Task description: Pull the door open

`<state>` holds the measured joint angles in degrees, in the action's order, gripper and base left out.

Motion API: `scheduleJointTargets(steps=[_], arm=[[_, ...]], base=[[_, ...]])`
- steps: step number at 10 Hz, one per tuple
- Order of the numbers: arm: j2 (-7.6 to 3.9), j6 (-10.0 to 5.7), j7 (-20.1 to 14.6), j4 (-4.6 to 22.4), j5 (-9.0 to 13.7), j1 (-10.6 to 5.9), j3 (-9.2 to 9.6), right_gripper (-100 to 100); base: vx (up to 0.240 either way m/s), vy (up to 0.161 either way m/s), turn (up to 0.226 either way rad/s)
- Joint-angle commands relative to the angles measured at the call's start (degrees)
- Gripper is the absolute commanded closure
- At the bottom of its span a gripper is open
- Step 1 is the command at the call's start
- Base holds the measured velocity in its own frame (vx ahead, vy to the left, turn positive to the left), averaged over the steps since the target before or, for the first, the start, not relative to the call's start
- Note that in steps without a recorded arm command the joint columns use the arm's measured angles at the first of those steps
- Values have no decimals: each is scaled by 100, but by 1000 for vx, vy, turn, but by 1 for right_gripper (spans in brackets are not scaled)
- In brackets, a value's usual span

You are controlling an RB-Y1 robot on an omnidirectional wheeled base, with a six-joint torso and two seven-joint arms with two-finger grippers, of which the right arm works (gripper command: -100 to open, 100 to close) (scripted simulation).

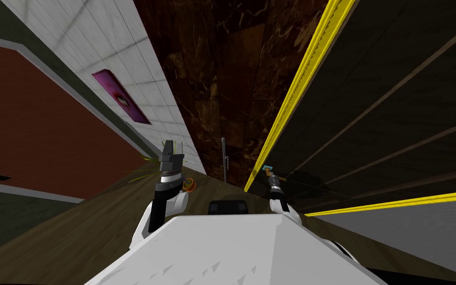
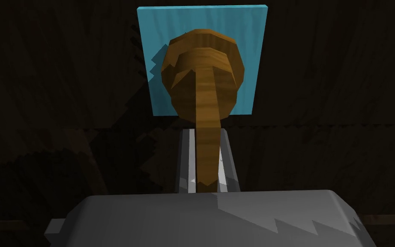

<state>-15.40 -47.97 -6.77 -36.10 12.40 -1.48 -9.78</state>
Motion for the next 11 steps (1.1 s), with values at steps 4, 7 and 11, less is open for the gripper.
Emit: scheduleJointTargets(steps=[4, 7, 11], arm=[[11, -2, 1, -6, -6, -4, 11, 100], [-81, -68, -163, -27, -92, 73, 166, 100], [-210, -182, -414, -70, -224, 180, 405, 100]], base=[[-6, -1, 4], [-179, -1, 91], [-214, -32, 101]])
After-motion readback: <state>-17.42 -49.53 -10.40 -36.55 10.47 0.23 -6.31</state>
